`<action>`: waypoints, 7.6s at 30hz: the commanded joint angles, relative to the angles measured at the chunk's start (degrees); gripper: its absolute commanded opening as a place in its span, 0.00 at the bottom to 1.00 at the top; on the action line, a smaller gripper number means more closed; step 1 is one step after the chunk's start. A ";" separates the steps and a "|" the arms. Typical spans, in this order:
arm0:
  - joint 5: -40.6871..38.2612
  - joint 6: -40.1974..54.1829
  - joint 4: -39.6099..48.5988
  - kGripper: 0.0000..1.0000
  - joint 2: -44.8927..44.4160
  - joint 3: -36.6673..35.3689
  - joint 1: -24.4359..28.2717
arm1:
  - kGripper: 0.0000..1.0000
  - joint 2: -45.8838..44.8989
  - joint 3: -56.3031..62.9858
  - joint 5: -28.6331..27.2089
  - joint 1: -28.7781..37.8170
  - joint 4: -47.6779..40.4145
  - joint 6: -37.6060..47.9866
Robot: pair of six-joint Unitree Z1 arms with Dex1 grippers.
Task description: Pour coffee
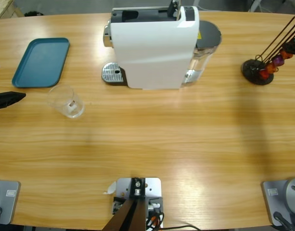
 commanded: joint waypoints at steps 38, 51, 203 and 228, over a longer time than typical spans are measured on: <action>-1.13 -1.09 -0.33 1.00 -0.42 3.06 0.65 | 0.15 -1.25 1.12 1.52 -0.43 -1.04 -0.35; -1.13 -1.09 -0.33 1.00 -0.10 3.32 0.65 | 0.10 -1.14 0.54 1.52 -0.43 -0.50 -0.41; -1.78 2.34 5.00 1.00 -8.56 5.75 0.65 | 0.06 22.11 -48.94 26.26 46.21 32.09 -8.23; -3.87 2.88 4.07 1.00 -10.61 6.49 0.38 | 0.00 7.19 -30.52 -17.64 42.37 2.31 36.79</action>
